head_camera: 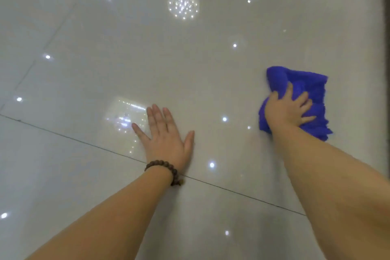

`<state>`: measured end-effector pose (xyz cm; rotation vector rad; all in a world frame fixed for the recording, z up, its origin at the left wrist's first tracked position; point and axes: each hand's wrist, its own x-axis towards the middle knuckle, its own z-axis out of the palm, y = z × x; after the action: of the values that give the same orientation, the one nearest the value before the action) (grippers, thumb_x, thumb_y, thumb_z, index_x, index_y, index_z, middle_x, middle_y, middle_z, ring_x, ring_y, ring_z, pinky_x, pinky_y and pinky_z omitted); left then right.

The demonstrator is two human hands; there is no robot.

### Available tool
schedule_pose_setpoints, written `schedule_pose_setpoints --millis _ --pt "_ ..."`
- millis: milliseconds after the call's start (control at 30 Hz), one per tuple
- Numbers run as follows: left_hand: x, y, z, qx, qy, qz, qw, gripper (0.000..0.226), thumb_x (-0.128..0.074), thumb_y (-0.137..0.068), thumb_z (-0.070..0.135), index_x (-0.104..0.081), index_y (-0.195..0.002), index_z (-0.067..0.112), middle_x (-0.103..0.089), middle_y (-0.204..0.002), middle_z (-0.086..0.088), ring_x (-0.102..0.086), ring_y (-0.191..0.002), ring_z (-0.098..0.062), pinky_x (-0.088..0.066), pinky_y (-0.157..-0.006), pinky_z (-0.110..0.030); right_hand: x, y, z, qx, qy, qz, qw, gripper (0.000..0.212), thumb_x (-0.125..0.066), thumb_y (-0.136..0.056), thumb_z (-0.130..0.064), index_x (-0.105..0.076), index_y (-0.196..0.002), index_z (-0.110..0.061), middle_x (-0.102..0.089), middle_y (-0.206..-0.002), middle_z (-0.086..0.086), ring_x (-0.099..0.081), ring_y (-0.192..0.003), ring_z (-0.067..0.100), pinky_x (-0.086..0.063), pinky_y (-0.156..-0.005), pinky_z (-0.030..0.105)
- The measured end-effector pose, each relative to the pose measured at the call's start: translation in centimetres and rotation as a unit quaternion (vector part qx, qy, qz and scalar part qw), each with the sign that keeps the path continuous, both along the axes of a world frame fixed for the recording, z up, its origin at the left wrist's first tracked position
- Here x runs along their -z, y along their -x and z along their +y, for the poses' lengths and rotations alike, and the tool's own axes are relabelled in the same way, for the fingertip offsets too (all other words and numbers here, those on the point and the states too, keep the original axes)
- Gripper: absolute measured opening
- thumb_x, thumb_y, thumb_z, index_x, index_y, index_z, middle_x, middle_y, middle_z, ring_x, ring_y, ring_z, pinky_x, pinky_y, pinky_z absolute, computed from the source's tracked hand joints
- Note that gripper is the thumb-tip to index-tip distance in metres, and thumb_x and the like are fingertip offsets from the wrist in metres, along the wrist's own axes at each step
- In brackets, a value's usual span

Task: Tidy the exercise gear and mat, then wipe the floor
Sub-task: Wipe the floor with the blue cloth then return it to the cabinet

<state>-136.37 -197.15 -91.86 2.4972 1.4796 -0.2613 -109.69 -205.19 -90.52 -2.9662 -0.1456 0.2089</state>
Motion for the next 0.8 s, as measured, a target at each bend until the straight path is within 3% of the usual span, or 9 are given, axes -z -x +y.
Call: schedule_pose_setpoints --millis 100,167,233,300,400,533,600,667,800 --pt "1.1 -0.8 -0.6 -0.014 -0.022 0.034 0.999 0.087 -0.010 -0.089 0.063 0.001 -0.152 0.004 0.006 -0.160 -0.018 0.013 -0.147 -0.030 0.004 -0.111 -0.067 1.5 7.6 7.4 -0.200 -0.010 -0.049 0.979 0.057 -0.030 -0.092 -0.056 -0.025 -0.146 -0.042 -0.017 -0.158 0.007 -0.009 -0.146 0.030 0.002 -0.112 0.061" --pt "0.9 -0.5 -0.4 -0.016 -0.027 0.030 0.999 0.088 -0.015 -0.088 0.064 -0.004 -0.152 0.004 0.004 -0.160 -0.018 0.010 -0.147 -0.030 0.005 -0.111 -0.066 1.8 12.8 8.8 -0.455 -0.033 -0.073 0.887 0.057 -0.030 -0.087 -0.058 -0.038 -0.141 -0.042 -0.033 -0.153 0.007 -0.023 -0.142 0.031 -0.006 -0.113 0.060" --pt "0.6 -0.7 -0.4 -0.016 -0.023 0.027 0.999 0.089 -0.017 -0.088 0.063 -0.007 -0.152 0.002 0.001 -0.160 -0.019 0.008 -0.148 -0.030 0.004 -0.112 -0.066 1.8 10.7 7.2 -0.549 -0.049 -0.089 0.830 0.055 -0.035 -0.085 -0.056 -0.048 -0.136 -0.039 -0.045 -0.145 0.007 -0.036 -0.136 0.030 -0.017 -0.112 0.059" --pt "0.4 -0.6 -0.5 -0.013 -0.005 0.036 0.999 0.088 -0.016 -0.089 0.063 -0.002 -0.152 0.003 0.004 -0.160 -0.019 0.011 -0.147 -0.029 0.004 -0.112 -0.066 2.1 4.7 3.8 -0.476 -0.042 -0.113 0.871 0.054 -0.040 -0.083 -0.052 -0.052 -0.134 -0.036 -0.047 -0.142 0.008 -0.040 -0.133 0.030 -0.021 -0.111 0.057" --pt "0.3 -0.5 -0.5 -0.011 0.009 0.042 0.999 0.087 -0.012 -0.090 0.064 0.010 -0.150 0.005 0.013 -0.159 -0.018 0.020 -0.146 -0.028 0.006 -0.112 -0.065 1.4 -4.3 -3.0 -0.165 -0.004 -0.094 0.982 0.058 -0.037 -0.084 -0.050 -0.043 -0.140 -0.034 -0.035 -0.149 0.009 -0.029 -0.138 0.029 -0.015 -0.113 0.056" --pt "0.3 -0.6 -0.3 -0.011 0.014 0.048 0.999 0.088 -0.011 -0.090 0.065 0.012 -0.150 0.005 0.014 -0.159 -0.017 0.023 -0.145 -0.027 0.006 -0.112 -0.065 0.3 -4.6 -1.8 0.103 -0.006 -0.041 0.994 0.054 -0.037 -0.093 -0.046 -0.032 -0.145 -0.034 -0.022 -0.155 0.007 -0.016 -0.142 0.029 -0.008 -0.113 0.059" --pt "0.2 -0.7 -0.4 -0.014 0.012 0.049 0.999 0.088 -0.011 -0.090 0.065 0.010 -0.151 0.005 0.012 -0.159 -0.017 0.022 -0.145 -0.027 0.006 -0.112 -0.065 0.9 0.1 2.0 0.063 -0.019 -0.060 0.996 0.053 -0.038 -0.090 -0.046 -0.039 -0.142 -0.035 -0.030 -0.152 0.008 -0.022 -0.141 0.030 -0.010 -0.112 0.060" --pt "0.2 -0.7 -0.5 -0.014 0.013 0.045 0.999 0.087 -0.014 -0.090 0.063 0.009 -0.151 0.005 0.010 -0.160 -0.017 0.019 -0.146 -0.026 0.007 -0.112 -0.065 1.4 5.6 4.1 -0.143 -0.016 -0.086 0.986 0.056 -0.038 -0.081 -0.049 -0.051 -0.134 -0.034 -0.043 -0.145 0.009 -0.034 -0.136 0.031 -0.016 -0.111 0.060" --pt "-0.2 -0.9 -0.6 -0.018 0.013 0.041 0.999 0.088 -0.019 -0.089 0.061 0.004 -0.151 0.004 0.005 -0.160 -0.018 0.014 -0.147 -0.026 0.004 -0.112 -0.065 1.1 4.3 -1.9 -0.433 -0.018 -0.070 0.898 0.057 -0.041 -0.077 -0.048 -0.057 -0.129 -0.032 -0.050 -0.140 0.008 -0.041 -0.132 0.030 -0.022 -0.111 0.057"
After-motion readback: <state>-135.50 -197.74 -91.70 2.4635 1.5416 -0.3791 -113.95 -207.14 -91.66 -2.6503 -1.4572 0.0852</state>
